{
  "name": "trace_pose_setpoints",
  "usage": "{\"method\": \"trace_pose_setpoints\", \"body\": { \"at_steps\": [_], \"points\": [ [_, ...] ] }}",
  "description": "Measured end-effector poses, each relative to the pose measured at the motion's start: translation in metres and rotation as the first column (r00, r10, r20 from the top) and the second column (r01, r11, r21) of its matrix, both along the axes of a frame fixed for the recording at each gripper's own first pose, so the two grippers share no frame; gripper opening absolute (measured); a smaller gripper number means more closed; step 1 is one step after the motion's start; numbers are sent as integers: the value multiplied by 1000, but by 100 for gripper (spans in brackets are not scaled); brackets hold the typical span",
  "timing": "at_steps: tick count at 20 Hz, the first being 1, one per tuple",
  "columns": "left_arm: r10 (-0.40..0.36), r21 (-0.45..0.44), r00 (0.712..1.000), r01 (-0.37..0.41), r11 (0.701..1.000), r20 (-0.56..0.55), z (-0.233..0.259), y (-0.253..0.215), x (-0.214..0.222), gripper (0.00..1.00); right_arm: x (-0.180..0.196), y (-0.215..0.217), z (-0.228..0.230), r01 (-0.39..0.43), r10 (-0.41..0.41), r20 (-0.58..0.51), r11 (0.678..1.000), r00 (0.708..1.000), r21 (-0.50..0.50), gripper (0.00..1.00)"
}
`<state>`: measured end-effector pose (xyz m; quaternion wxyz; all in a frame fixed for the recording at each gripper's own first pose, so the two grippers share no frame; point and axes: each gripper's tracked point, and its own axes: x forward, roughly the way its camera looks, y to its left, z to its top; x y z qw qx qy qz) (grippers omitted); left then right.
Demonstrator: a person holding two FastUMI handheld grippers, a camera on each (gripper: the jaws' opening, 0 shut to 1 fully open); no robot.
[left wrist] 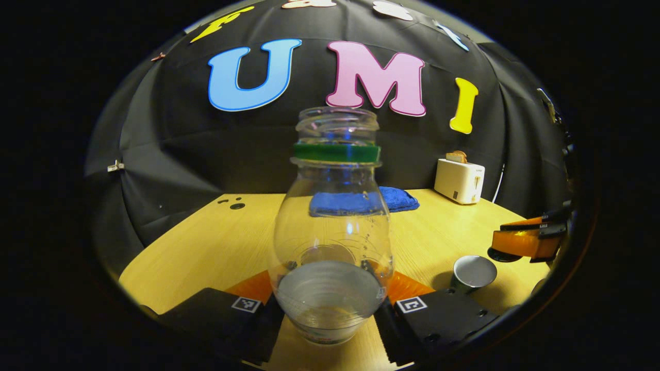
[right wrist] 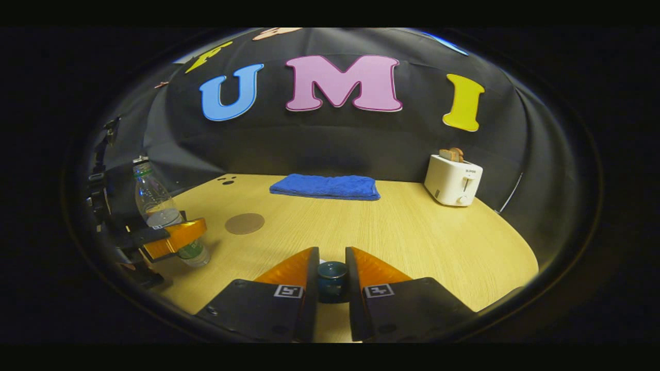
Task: Open the teacup lid with one hand, grasp the water bottle and pour water into the teacup with the other hand; after pouring, place the water bottle on the coaster and then close the teacup lid.
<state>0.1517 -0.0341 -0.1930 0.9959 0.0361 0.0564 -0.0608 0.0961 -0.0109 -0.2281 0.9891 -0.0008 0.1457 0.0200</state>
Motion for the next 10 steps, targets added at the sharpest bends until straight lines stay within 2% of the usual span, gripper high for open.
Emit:
{"method": "trace_pose_setpoints", "body": {
  "at_steps": [1, 2, 3, 5, 6, 10],
  "points": [
    [0, 55, 1000, -1, 998, 22, 5, 0, -1, 80, -1, -3, 1, 3, -3, 1, 1000, 1000, 1, 34],
    [-2, 139, 999, -4, 990, 41, 8, 0, -1, 79, -1, -6, 2, 6, -6, 1, 1000, 1000, 0, 34],
    [-13, 240, 998, -1, 971, 56, 13, -3, 0, 79, -1, -10, 3, 10, -10, 2, 1000, 1000, 1, 28],
    [-50, 430, 995, 10, 903, 83, 19, -11, 1, 78, -3, -20, 5, 23, -23, 4, 1000, 1000, 4, 28],
    [-73, 496, 993, 18, 868, 92, 21, -18, 5, 78, -3, -26, 7, 32, -32, 6, 999, 999, 8, 28],
    [-121, 685, 991, 44, 727, 65, 14, -37, 18, 78, -9, -55, 13, 62, -62, 18, 998, 998, -17, 28]
  ]
}}
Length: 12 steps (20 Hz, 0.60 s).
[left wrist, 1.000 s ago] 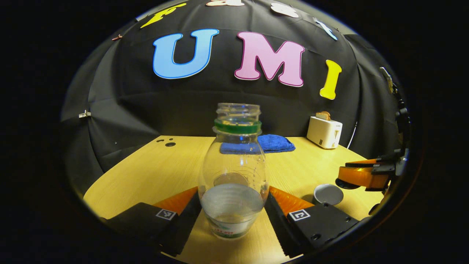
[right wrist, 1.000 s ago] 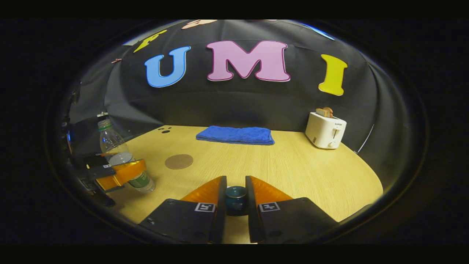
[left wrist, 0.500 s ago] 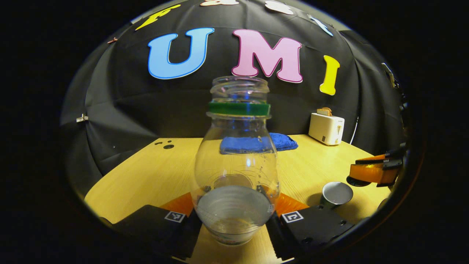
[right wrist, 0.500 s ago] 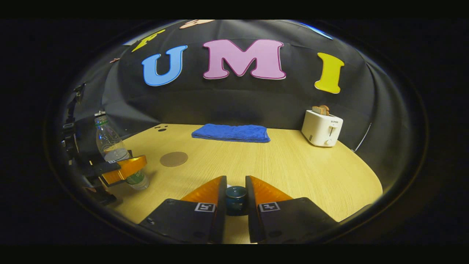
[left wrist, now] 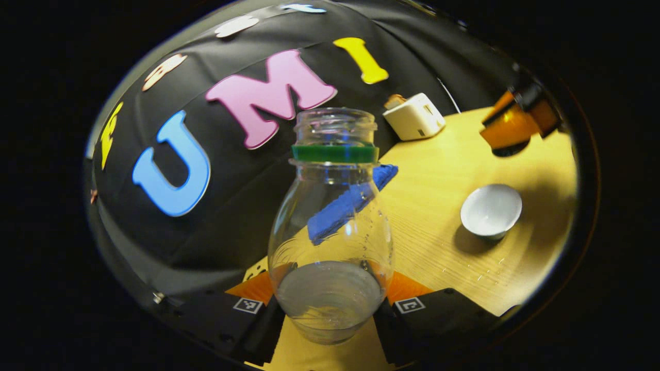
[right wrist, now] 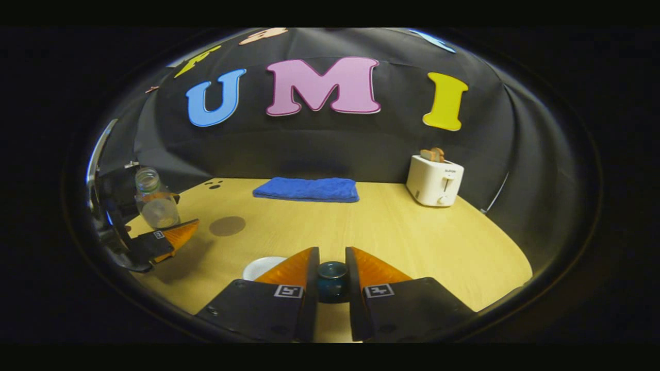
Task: Open the teacup lid with one hand, grasp the water bottle and pour water into the teacup with the other hand; after pouring, place the water bottle on the coaster and then close the teacup lid.
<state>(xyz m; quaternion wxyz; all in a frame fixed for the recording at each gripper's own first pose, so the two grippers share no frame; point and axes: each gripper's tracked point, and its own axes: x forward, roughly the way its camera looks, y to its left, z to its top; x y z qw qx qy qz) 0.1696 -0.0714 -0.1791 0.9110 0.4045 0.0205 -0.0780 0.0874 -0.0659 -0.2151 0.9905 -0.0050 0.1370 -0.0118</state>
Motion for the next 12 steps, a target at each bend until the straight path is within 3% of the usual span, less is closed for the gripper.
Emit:
{"method": "trace_pose_setpoints", "body": {
  "at_steps": [3, 6, 12],
  "points": [
    [-15, 174, 1000, 15, 985, 1, -8, -9, 10, 78, -6, -20, 1, 8, -8, -1, 1000, 1000, -7, 28],
    [-20, 286, 1000, 24, 958, -18, -26, -14, 11, 77, -11, -40, -1, 21, -21, -8, 1000, 1000, -6, 28],
    [-67, 492, 996, 86, 866, -56, -41, -32, 25, 77, -12, -67, -8, 38, -37, -26, 999, 999, 21, 28]
  ]
}}
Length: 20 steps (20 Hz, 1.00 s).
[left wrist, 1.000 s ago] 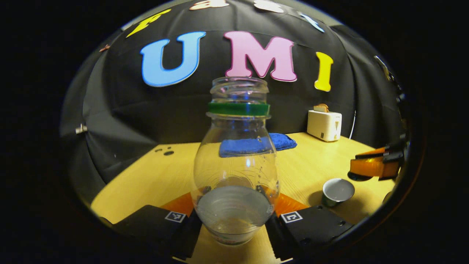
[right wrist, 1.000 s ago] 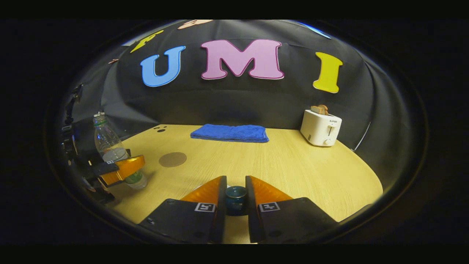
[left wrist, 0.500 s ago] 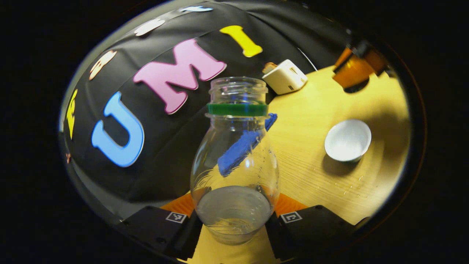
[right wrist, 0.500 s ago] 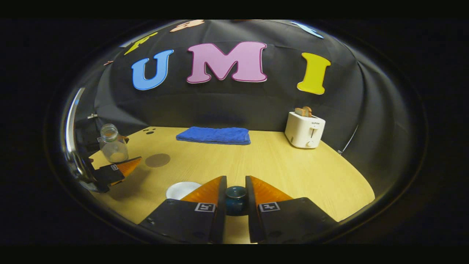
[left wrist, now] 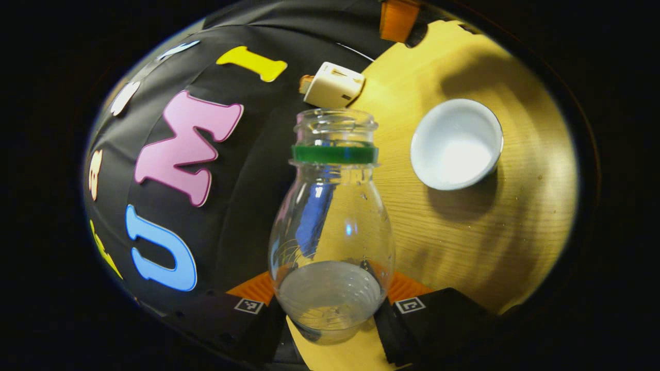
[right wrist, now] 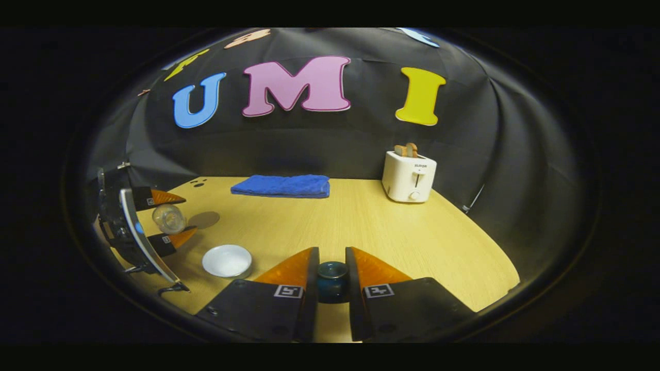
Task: Open the teacup lid with one hand, grasp the water bottle and pour water into the teacup with the other hand; after pouring, place the water bottle on the coaster and then close the teacup lid.
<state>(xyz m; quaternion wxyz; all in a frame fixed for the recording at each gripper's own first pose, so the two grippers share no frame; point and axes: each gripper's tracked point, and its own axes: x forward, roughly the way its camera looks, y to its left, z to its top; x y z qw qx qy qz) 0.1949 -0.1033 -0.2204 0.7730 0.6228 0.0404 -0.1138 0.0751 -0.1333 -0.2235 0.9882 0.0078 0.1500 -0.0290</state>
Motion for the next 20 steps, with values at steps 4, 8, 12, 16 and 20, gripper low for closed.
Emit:
{"method": "trace_pose_setpoints", "body": {
  "at_steps": [4, 8, 12, 16, 20],
  "points": [
    [-53, 136, 998, 48, 990, 30, 0, -10, 7, 77, 1, -7, -4, -11, 11, -4, 1000, 1000, -2, 28],
    [-72, 217, 997, 63, 974, 32, -4, -12, 18, 77, 2, -5, -5, -39, 39, -10, 999, 999, 11, 28],
    [-103, 304, 994, 87, 949, 38, -6, -17, 23, 77, 7, 2, -6, -65, 65, -6, 997, 998, 31, 28],
    [-144, 373, 989, 124, 919, 26, -6, -21, 25, 77, 9, 9, -6, -86, 86, 3, 995, 996, 45, 28],
    [-169, 432, 985, 144, 890, 18, -2, -23, 31, 78, 5, 12, -6, -99, 99, 11, 994, 995, 45, 28]
  ]
}}
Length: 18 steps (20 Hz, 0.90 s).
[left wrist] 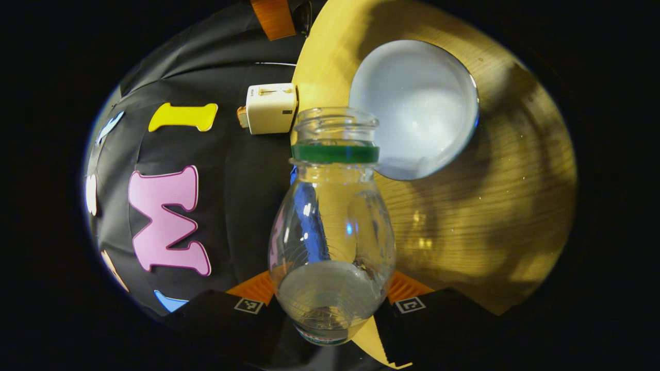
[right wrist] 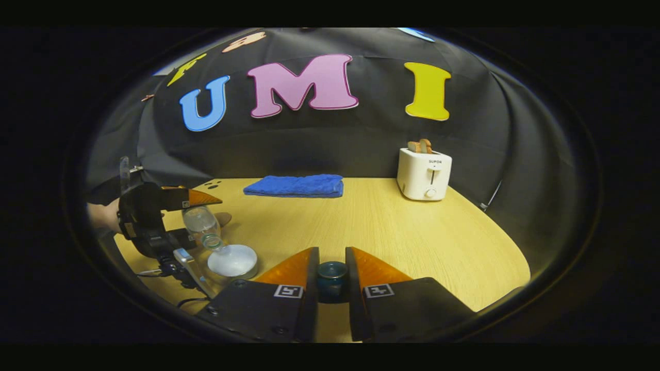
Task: Open the teacup lid with one hand, grasp the water bottle and pour water into the teacup with the other hand; after pouring, place the water bottle on the coaster and then close the teacup lid.
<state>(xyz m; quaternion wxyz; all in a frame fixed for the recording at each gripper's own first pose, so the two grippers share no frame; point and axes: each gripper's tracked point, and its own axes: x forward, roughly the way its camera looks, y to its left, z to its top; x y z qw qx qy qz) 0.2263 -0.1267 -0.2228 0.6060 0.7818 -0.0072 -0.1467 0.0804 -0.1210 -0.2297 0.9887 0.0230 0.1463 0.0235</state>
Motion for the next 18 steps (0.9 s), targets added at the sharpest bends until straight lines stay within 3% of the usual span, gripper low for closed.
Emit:
{"method": "trace_pose_setpoints", "body": {
  "at_steps": [8, 18],
  "points": [
    [-79, 142, 997, 76, 987, 16, 12, -6, 4, 77, -7, -2, 1, -3, 3, 10, 1000, 1000, 8, 28],
    [-136, 231, 990, 128, 965, 22, 16, -10, 15, 77, -7, -8, 0, 3, -3, 5, 1000, 1000, 5, 28]
  ]
}}
